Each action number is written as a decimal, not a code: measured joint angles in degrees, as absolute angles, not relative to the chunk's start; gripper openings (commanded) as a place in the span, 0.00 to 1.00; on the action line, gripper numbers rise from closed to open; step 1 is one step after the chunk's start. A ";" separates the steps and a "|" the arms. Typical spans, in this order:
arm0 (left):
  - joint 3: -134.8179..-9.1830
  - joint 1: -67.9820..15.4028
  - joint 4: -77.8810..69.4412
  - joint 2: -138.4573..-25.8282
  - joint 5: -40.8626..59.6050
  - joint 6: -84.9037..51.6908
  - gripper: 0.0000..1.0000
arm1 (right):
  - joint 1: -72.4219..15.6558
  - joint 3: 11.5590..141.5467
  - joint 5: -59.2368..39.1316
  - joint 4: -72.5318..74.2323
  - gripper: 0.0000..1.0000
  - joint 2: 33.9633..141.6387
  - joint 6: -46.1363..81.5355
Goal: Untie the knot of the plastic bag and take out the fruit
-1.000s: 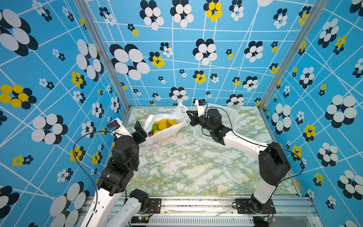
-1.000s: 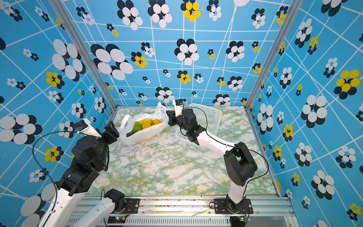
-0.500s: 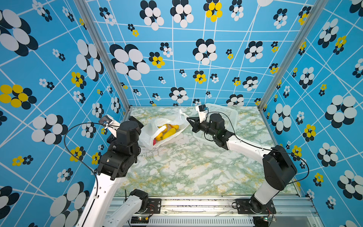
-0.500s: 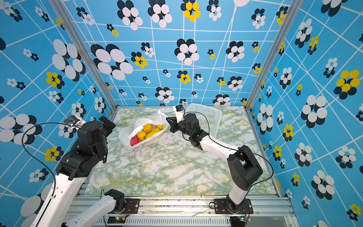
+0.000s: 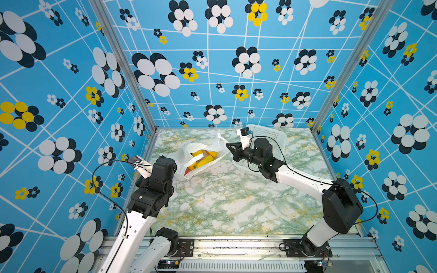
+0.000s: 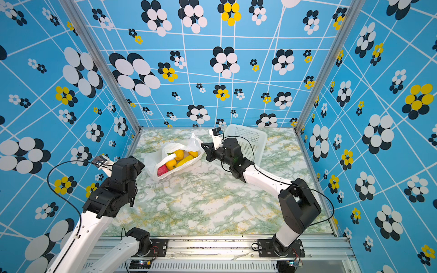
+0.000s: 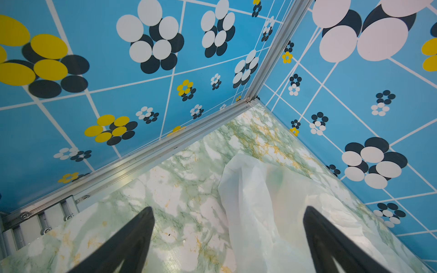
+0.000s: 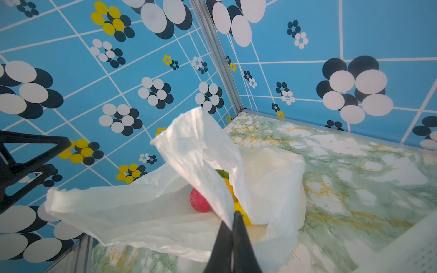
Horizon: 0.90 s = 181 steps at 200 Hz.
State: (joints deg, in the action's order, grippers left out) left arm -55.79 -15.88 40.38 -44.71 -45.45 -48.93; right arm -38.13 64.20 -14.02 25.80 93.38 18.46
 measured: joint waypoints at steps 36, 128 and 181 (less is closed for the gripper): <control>-55.61 -14.85 36.64 -44.16 -40.77 -44.07 0.99 | -38.13 64.20 -12.49 23.29 0.11 91.88 18.00; -51.51 -17.12 27.64 -40.42 -25.91 -29.39 0.99 | -38.13 64.23 -12.32 17.93 0.38 91.61 19.46; -57.65 -23.44 28.12 -51.09 -22.85 -23.88 0.99 | -38.15 61.49 -12.34 17.63 0.68 88.64 22.94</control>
